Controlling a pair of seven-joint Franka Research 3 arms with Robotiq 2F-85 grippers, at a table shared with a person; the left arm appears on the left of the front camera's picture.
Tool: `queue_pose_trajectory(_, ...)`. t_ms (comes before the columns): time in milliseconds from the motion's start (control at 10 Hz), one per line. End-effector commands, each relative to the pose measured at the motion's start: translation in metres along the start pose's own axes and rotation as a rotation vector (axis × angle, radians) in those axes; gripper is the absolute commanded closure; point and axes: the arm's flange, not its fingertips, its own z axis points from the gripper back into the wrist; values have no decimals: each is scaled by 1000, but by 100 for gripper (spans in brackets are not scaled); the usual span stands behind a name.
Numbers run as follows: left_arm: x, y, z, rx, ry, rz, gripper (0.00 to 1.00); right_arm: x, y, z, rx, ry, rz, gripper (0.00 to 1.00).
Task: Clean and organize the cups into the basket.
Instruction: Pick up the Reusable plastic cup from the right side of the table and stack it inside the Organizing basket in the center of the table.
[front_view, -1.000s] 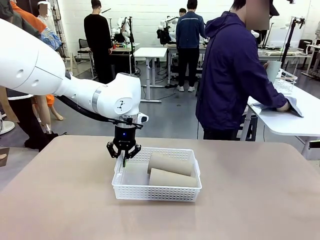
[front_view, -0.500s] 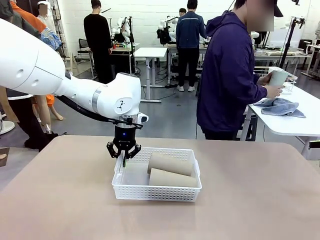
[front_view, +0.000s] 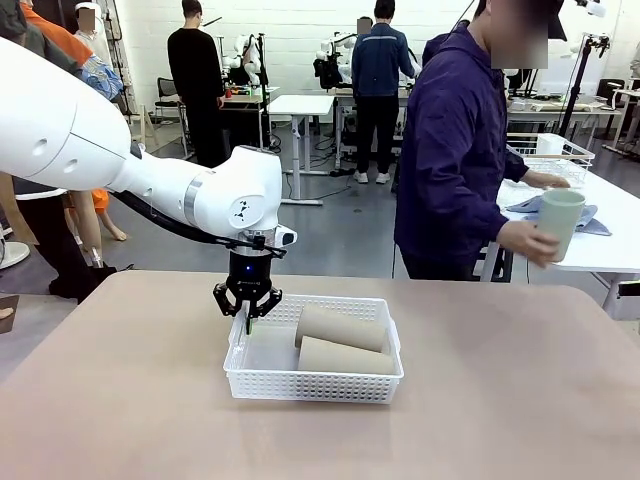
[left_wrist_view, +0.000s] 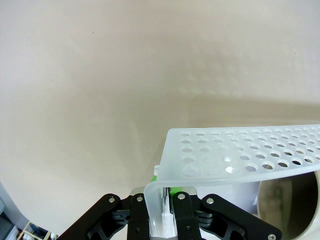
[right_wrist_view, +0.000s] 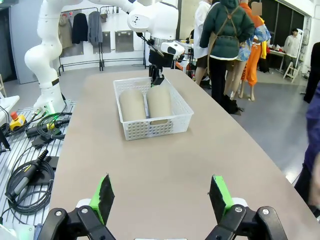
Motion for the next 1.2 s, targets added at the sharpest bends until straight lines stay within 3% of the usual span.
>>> queue_pose_trajectory(0,0,0,-1,10,0,0,100,2,6,-1,0,-12,5,0)
queue_pose_trajectory(1000,0,0,-1,10,0,0,100,0,0,0,0,0,0,0)
queue_pose_trajectory(1100,0,0,-1,10,0,0,100,-18,-2,2,56,19,-21,0)
